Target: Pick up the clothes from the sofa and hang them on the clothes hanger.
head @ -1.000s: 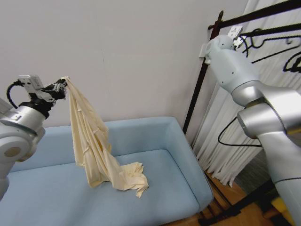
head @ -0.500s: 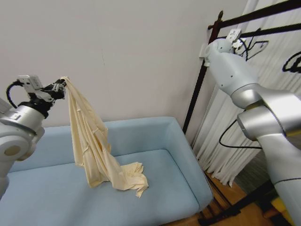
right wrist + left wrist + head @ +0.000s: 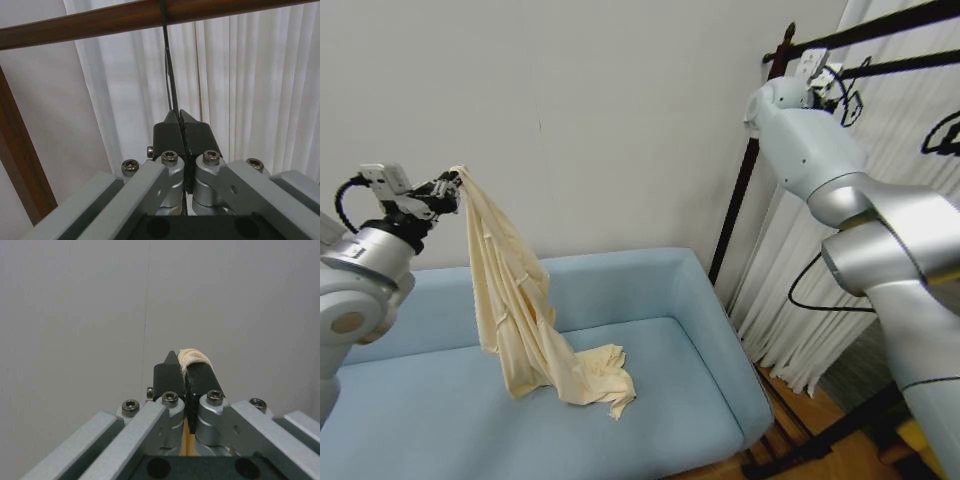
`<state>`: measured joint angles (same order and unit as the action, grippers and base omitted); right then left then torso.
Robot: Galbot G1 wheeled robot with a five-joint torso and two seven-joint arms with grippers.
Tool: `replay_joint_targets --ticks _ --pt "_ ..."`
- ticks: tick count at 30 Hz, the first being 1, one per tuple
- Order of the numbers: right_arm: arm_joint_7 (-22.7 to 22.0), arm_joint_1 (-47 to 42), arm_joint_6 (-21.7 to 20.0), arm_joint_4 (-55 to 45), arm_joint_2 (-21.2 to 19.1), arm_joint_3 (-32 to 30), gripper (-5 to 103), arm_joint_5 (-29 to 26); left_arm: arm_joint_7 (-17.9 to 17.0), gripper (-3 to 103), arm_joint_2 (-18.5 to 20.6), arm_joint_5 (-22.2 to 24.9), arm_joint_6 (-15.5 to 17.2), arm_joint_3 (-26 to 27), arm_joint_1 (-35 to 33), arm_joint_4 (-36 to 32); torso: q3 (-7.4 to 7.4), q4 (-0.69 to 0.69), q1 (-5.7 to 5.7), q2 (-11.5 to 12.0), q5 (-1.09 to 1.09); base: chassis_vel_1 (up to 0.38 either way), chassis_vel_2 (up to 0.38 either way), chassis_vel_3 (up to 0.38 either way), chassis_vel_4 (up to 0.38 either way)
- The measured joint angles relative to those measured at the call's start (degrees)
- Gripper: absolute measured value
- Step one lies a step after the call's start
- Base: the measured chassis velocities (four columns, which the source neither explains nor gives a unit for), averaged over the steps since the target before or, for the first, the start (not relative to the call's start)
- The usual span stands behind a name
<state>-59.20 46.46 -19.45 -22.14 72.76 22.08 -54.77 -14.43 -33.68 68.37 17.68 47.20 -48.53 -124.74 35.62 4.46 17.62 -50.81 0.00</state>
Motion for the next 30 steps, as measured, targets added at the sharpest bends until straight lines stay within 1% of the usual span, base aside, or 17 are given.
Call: replay_joint_targets --ticks 5,10,22,27,30 --pt "0.63 -0.43 1.17 -0.1 -0.73 0.55 0 2.34 0.01 1 -0.04 -0.12 -0.14 0.02 -0.08 -0.12 0.0 0.0 0.0 0.0 0.01 0.0 0.0 0.0 0.0" --pt "0.86 -0.7 2.29 -0.38 -1.28 0.77 0 3.45 -0.01 1 -0.04 -0.15 -0.15 -0.01 0.0 -0.11 0.0 0.0 0.0 0.0 0.01 0.0 0.0 0.0 0.0" --pt "-0.11 -1.2 3.64 -2.17 -1.41 1.55 0 4.1 -0.23 1 -0.16 -0.2 -0.15 0.38 -0.64 -0.55 0.0 0.01 0.0 0.0 0.0 0.0 0.0 0.0 0.0" --pt "-0.14 -1.16 3.64 -2.08 -0.98 1.44 0 3.86 -0.15 1 -0.21 -0.18 -0.19 1.54 -1.83 -0.75 0.0 0.01 0.0 0.0 0.0 0.0 0.0 0.0 0.0" --pt "-0.9 -1.8 3.46 -2.63 -0.91 1.32 0 3.05 0.14 1 -0.21 -0.17 -0.46 2.29 -2.59 -0.74 0.0 0.0 0.0 0.0 0.0 0.0 0.0 0.0 0.0"
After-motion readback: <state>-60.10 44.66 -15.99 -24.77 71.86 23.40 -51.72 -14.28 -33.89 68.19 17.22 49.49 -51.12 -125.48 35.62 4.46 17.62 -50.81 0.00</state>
